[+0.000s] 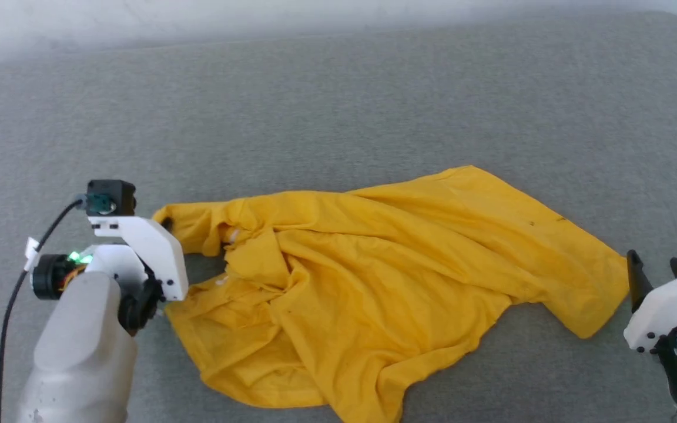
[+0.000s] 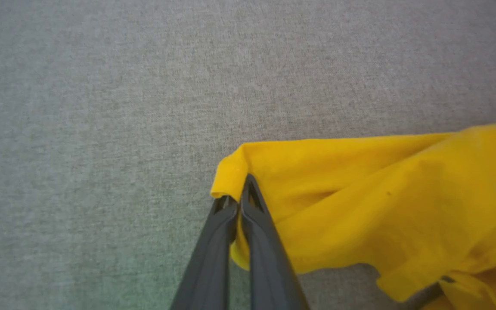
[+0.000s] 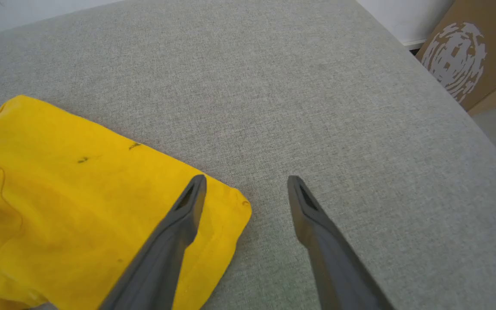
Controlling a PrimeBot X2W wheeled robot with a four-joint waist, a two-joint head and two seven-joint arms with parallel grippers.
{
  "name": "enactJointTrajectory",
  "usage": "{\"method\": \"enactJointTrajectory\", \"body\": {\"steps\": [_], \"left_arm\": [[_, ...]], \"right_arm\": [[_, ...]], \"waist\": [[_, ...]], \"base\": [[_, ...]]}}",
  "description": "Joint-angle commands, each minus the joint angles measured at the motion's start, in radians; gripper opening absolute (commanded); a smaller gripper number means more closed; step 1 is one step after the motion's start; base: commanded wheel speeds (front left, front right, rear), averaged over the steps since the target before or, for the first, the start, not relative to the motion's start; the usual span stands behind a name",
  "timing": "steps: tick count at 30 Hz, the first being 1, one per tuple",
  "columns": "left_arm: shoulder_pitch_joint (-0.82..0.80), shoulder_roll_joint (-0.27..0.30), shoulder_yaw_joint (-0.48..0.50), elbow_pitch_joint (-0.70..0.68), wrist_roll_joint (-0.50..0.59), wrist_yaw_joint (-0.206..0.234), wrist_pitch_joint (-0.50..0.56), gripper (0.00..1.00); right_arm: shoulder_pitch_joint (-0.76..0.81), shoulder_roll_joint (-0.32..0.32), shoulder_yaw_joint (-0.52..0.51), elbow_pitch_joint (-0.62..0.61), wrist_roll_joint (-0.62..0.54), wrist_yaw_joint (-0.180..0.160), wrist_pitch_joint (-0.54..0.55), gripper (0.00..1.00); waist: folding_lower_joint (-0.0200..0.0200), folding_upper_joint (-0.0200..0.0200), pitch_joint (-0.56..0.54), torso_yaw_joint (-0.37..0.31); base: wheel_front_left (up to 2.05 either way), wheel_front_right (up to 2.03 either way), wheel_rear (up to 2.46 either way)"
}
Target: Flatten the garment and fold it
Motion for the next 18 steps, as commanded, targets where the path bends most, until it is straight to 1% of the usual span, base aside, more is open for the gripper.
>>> {"method": "enactJointTrajectory", "body": {"steps": [1, 6, 11, 13, 14, 15, 16, 17, 18], "left_arm": [[0.027, -0.005, 0.001, -0.019, -0.009, 0.007, 0.011, 0.00], [0.057, -0.017, -0.006, -0.095, -0.026, 0.010, 0.051, 0.00], [0.071, -0.013, -0.016, -0.144, -0.031, 0.012, 0.081, 0.00], [0.075, -0.011, -0.019, -0.157, -0.036, 0.010, 0.096, 0.00], [0.077, -0.010, -0.022, -0.164, -0.037, 0.009, 0.103, 0.00], [0.079, -0.009, -0.023, -0.170, -0.038, 0.008, 0.108, 0.00], [0.081, -0.008, -0.025, -0.177, -0.039, 0.008, 0.111, 0.00], [0.083, -0.007, -0.027, -0.183, -0.041, 0.007, 0.115, 0.00], [0.084, -0.007, -0.027, -0.190, -0.044, 0.005, 0.117, 0.00]], "right_arm": [[-0.025, -0.008, -0.008, 0.018, 0.002, -0.002, 0.020, 1.00], [-0.080, -0.019, -0.035, 0.111, 0.020, -0.002, 0.150, 1.00], [-0.116, -0.038, -0.020, 0.169, 0.016, -0.002, 0.285, 1.00], [-0.128, -0.044, -0.008, 0.181, 0.010, -0.002, 0.355, 1.00], [-0.133, -0.047, 0.000, 0.182, 0.009, -0.002, 0.388, 0.73], [-0.137, -0.050, 0.011, 0.180, 0.009, -0.002, 0.419, 0.36], [-0.138, -0.054, 0.024, 0.175, 0.009, -0.002, 0.448, 0.21], [-0.137, -0.061, 0.038, 0.167, 0.007, -0.002, 0.475, 0.00], [-0.138, -0.067, 0.050, 0.156, 0.008, -0.002, 0.496, 0.00]], "waist": [[0.0000, -0.0002, -0.004, 0.026], [0.0000, -0.0002, 0.005, 0.052], [0.0000, -0.0002, 0.014, 0.065], [0.0000, -0.0002, 0.016, 0.067], [0.0000, -0.0002, 0.016, 0.068], [0.0000, -0.0002, 0.016, 0.068], [0.0000, -0.0002, 0.016, 0.068], [0.0000, -0.0002, 0.016, 0.068], [0.0000, -0.0002, 0.015, 0.068]], "base": [[0.00, 0.00, 0.00], [0.00, 0.00, 0.00], [0.00, 0.00, 0.00], [0.00, 0.00, 0.00], [0.00, 0.00, 0.00], [0.00, 0.00, 0.00], [0.00, 0.00, 0.00], [0.00, 0.00, 0.00], [0.00, 0.00, 0.00]]}}
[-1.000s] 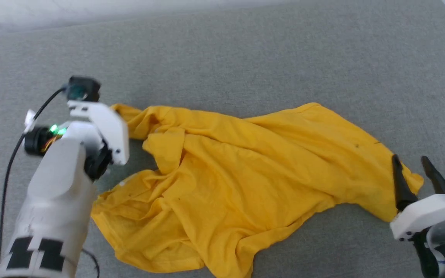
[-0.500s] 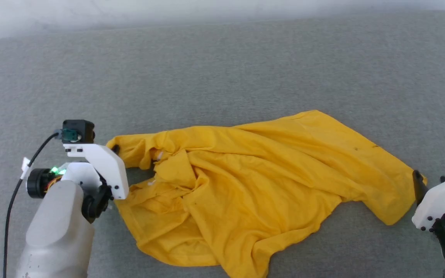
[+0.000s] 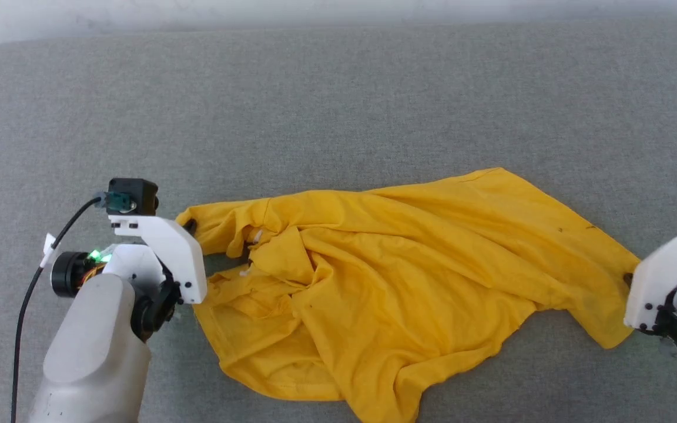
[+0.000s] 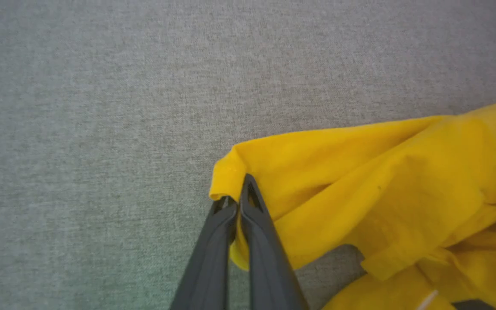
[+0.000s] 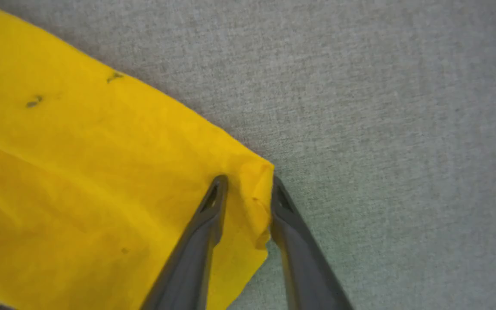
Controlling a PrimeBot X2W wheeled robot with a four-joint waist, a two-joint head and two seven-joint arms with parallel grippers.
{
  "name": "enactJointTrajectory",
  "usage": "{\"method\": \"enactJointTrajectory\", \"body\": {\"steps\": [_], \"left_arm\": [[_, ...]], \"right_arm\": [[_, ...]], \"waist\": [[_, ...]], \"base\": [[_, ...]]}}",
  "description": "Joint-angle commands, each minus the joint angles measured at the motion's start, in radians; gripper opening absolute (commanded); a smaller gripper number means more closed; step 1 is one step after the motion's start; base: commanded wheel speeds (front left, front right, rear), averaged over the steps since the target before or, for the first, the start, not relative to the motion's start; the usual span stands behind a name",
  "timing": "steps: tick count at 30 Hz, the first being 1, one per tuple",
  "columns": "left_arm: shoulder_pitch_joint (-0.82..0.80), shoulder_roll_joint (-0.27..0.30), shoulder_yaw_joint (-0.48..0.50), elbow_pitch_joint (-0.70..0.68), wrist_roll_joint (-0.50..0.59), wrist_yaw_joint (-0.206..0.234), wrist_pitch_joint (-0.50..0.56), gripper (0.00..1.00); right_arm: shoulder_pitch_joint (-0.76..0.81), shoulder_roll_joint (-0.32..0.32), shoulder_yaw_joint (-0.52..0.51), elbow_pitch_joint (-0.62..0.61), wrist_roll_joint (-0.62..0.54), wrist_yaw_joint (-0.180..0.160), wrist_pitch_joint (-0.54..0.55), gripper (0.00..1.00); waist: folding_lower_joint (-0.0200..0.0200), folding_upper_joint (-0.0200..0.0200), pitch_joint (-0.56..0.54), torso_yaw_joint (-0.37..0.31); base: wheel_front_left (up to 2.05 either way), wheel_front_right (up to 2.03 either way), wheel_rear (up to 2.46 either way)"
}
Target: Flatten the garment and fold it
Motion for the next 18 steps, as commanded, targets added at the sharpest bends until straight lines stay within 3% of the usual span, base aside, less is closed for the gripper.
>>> {"method": "enactJointTrajectory", "body": {"steps": [1, 8, 18], "left_arm": [[0.015, 0.008, -0.003, -0.013, -0.006, -0.004, 0.005, 0.00], [-0.024, 0.064, -0.014, -0.083, 0.004, -0.027, 0.000, 0.00], [-0.259, 0.164, 0.020, -0.169, 0.030, -0.029, -0.028, 0.00]], "right_arm": [[0.012, 0.006, 0.017, 0.003, -0.001, -0.001, 0.027, 0.00], [-0.044, -0.062, 0.098, -0.116, 0.008, -0.001, 0.003, 0.00], [-0.277, -0.200, 0.227, -0.217, -0.012, -0.001, -0.024, 0.00]], "waist": [[0.0001, -0.0002, -0.001, 0.000], [0.0001, -0.0002, -0.001, -0.001], [0.0001, -0.0002, 0.051, 0.004]], "base": [[0.00, 0.00, 0.00], [0.00, 0.00, 0.00], [0.00, 0.00, 0.00]]}}
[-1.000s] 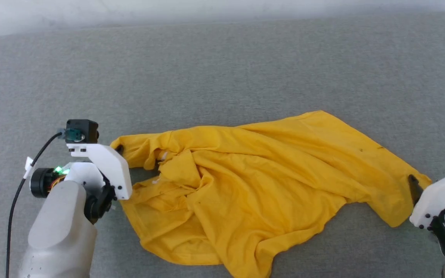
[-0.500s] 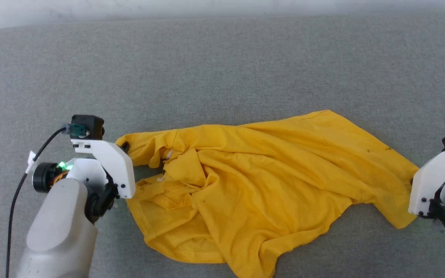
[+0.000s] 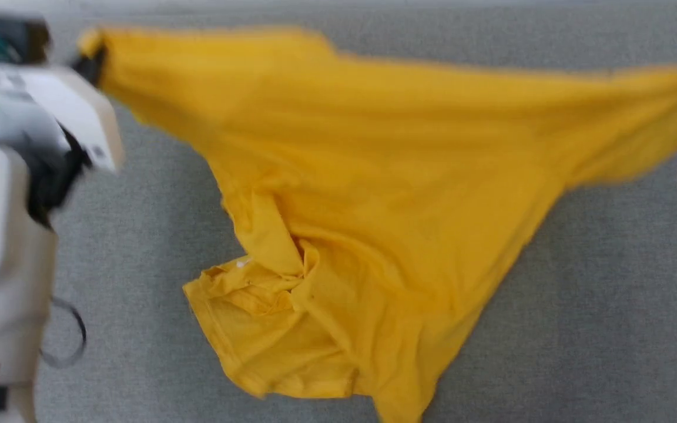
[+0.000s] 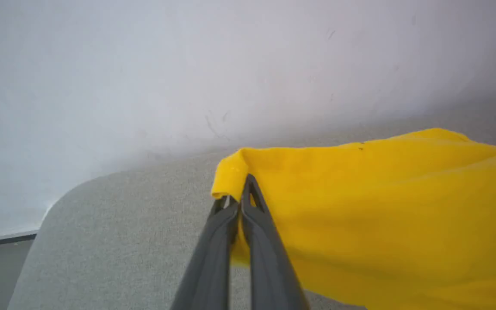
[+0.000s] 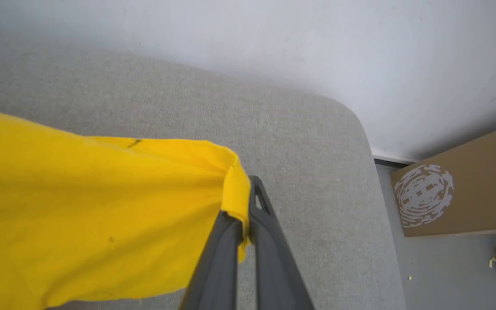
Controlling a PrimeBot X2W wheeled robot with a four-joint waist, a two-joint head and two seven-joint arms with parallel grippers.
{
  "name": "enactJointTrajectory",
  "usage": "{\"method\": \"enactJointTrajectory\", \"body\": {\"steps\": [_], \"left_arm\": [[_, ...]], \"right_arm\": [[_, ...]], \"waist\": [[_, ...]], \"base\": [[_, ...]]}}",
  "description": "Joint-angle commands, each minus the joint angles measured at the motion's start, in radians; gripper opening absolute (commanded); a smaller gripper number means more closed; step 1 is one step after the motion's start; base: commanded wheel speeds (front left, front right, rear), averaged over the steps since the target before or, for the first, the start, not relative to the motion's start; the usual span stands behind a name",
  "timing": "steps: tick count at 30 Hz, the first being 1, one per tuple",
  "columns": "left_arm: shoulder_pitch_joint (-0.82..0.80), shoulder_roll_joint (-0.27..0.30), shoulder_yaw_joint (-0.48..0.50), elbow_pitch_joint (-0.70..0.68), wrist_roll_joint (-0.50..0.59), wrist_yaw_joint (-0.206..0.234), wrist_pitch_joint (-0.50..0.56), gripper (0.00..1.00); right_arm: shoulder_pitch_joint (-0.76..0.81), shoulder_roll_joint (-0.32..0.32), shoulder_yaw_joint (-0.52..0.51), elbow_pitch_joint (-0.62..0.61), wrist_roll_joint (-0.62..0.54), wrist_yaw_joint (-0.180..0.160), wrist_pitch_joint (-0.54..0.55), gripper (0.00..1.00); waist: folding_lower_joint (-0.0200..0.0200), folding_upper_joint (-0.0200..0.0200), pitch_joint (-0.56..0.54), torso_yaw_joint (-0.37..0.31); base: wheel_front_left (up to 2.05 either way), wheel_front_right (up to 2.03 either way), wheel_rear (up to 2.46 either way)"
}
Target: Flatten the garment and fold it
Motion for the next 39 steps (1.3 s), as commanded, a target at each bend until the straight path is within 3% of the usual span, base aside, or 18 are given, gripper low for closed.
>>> {"method": "enactJointTrajectory", "body": {"steps": [1, 13, 24, 30, 39], "left_arm": [[-0.024, 0.011, 0.007, -0.005, 0.011, 0.007, -0.007, 0.00], [-0.425, 0.055, 0.067, -0.029, 0.073, 0.105, -0.100, 0.00], [-0.728, 0.038, 0.123, 0.010, 0.095, 0.187, -0.348, 0.00], [-0.761, 0.029, 0.122, 0.059, 0.086, 0.178, -0.429, 0.00], [-0.549, 0.028, 0.069, 0.208, 0.055, 0.078, -0.427, 0.00]], "right_arm": [[-0.028, -0.008, 0.007, -0.006, -0.010, -0.001, -0.007, 0.00], [-0.558, -0.070, 0.145, 0.069, -0.034, -0.001, -0.092, 0.00], [-0.953, -0.024, 0.117, 0.201, -0.172, -0.001, -0.381, 0.00], [-1.029, 0.008, 0.099, 0.282, -0.230, -0.001, -0.524, 0.00], [-0.861, 0.010, 0.157, 0.435, -0.180, -0.001, -0.630, 0.00]], "waist": [[-0.0001, -0.0002, 0.025, 0.000], [-0.0001, -0.0002, 0.205, -0.018], [-0.0001, -0.0002, 0.280, -0.025], [-0.0001, -0.0002, 0.300, -0.020], [-0.0001, -0.0002, 0.282, -0.001]], "base": [[0.00, 0.00, 0.00], [0.00, 0.00, 0.00], [0.00, 0.00, 0.00], [0.00, 0.00, 0.00], [0.00, 0.00, 0.00]]}}
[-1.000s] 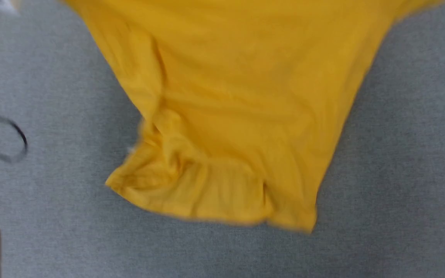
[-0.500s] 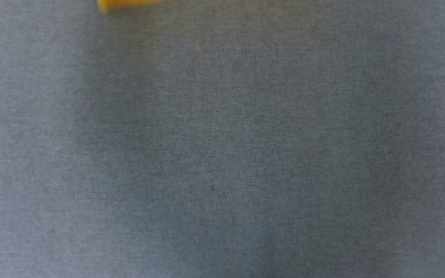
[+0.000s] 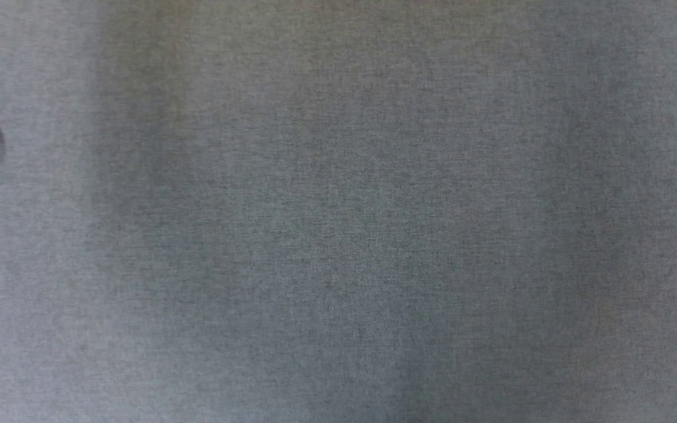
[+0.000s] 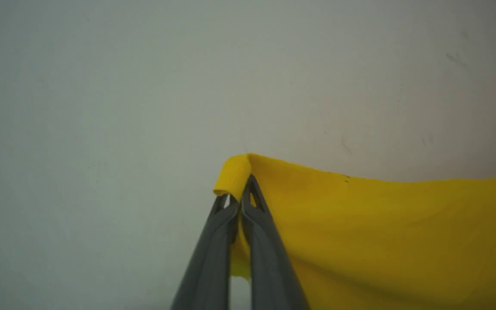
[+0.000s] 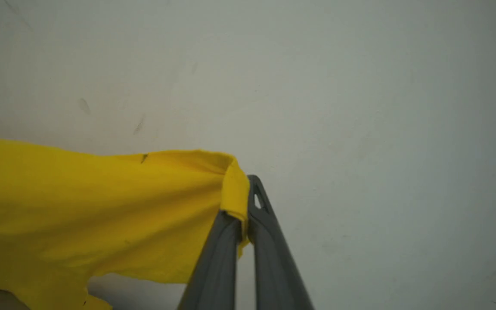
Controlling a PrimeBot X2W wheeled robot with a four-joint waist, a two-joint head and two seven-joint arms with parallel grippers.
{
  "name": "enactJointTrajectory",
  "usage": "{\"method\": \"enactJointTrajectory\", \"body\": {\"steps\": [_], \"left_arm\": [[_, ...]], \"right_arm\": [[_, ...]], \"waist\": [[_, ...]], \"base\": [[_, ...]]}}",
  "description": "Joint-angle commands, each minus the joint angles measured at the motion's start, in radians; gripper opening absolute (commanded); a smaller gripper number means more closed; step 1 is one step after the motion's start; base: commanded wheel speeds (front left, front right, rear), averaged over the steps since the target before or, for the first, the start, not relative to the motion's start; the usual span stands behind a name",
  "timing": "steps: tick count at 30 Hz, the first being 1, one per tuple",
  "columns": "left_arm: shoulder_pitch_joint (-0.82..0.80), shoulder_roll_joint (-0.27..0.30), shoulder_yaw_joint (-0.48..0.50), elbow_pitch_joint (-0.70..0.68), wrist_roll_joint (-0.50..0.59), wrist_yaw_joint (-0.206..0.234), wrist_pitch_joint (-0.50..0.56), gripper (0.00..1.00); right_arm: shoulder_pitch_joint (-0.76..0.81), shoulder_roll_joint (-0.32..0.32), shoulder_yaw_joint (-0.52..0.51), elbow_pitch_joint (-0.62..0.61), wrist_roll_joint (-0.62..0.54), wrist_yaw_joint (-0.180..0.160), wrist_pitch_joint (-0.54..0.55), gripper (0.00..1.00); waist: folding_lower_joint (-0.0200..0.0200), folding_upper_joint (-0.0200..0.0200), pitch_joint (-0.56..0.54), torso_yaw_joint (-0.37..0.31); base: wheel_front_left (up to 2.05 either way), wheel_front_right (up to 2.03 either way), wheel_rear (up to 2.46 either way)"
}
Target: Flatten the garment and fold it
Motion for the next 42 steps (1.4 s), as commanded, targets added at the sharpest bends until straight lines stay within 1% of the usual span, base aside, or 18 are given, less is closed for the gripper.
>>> {"method": "enactJointTrajectory", "body": {"steps": [1, 6, 10, 14, 16, 19, 22, 26, 29, 32, 35, 37, 42], "left_arm": [[0.040, -0.005, -0.006, 0.010, -0.009, -0.011, -0.002, 0.00], [0.230, -0.027, -0.024, 0.049, -0.047, -0.048, 0.008, 0.00], [0.413, -0.065, -0.035, 0.051, -0.110, -0.077, 0.053, 0.00], [0.609, -0.095, -0.032, 0.008, -0.195, -0.095, 0.125, 0.00], [0.705, -0.108, -0.028, -0.029, -0.244, -0.101, 0.162, 0.00], [0.851, -0.132, -0.024, -0.108, -0.306, -0.102, 0.217, 0.00], [0.987, -0.153, -0.018, -0.198, -0.346, -0.080, 0.262, 0.00], [1.138, -0.177, -0.002, -0.300, -0.390, -0.043, 0.295, 0.00], [1.237, -0.190, 0.002, -0.360, -0.396, -0.002, 0.310, 0.00], [1.317, -0.201, 0.016, -0.387, -0.418, 0.018, 0.314, 0.00], [1.377, -0.216, 0.029, -0.397, -0.439, 0.032, 0.309, 0.00], [1.409, -0.221, 0.032, -0.398, -0.442, 0.043, 0.306, 0.00], [1.462, -0.225, 0.028, -0.392, -0.432, 0.062, 0.299, 0.00]], "right_arm": [[0.043, 0.002, 0.005, 0.014, 0.020, -0.002, -0.013, 0.00], [0.242, -0.001, 0.043, 0.035, 0.110, -0.002, -0.043, 0.00], [0.443, -0.015, 0.058, 0.004, 0.199, -0.002, -0.015, 0.00], [0.668, -0.022, 0.044, -0.080, 0.288, -0.002, 0.048, 0.00], [0.781, -0.018, 0.005, -0.141, 0.319, -0.002, 0.075, 0.00], [0.959, 0.009, -0.072, -0.244, 0.349, -0.002, 0.128, 0.00], [1.122, 0.056, -0.154, -0.348, 0.349, -0.002, 0.194, 0.00], [1.300, 0.140, -0.255, -0.468, 0.328, -0.002, 0.297, 0.00], [1.398, 0.210, -0.325, -0.531, 0.303, -0.002, 0.383, 0.00], [1.475, 0.257, -0.388, -0.575, 0.283, -0.002, 0.452, 0.00], [1.536, 0.278, -0.436, -0.596, 0.267, -0.002, 0.509, 0.00], [1.567, 0.284, -0.462, -0.598, 0.277, -0.002, 0.545, 0.00], [1.625, 0.286, -0.480, -0.519, 0.371, -0.002, 0.594, 0.00]], "waist": [[-0.0001, -0.0001, -0.018, 0.010], [-0.0001, -0.0001, -0.089, 0.025], [-0.0001, -0.0001, -0.171, 0.041], [-0.0001, -0.0001, -0.248, 0.047], [-0.0001, -0.0001, -0.281, 0.051], [-0.0001, -0.0001, -0.322, 0.057], [-0.0001, -0.0001, -0.357, 0.059], [-0.0001, -0.0001, -0.397, 0.062], [-0.0001, -0.0001, -0.419, 0.061], [-0.0001, -0.0001, -0.436, 0.062], [-0.0001, -0.0001, -0.447, 0.066], [-0.0001, -0.0001, -0.451, 0.068], [-0.0001, -0.0001, -0.456, 0.073]], "base": [[0.00, 0.00, 0.00], [0.00, 0.00, 0.00], [0.00, 0.00, 0.00], [0.00, 0.00, 0.00], [0.00, 0.00, 0.00], [0.00, 0.00, 0.00], [0.00, 0.00, 0.00], [0.00, 0.00, 0.00], [0.00, 0.00, 0.00], [0.00, 0.00, 0.00], [0.00, 0.00, 0.00], [0.00, 0.00, 0.00], [0.00, 0.00, 0.00]]}}
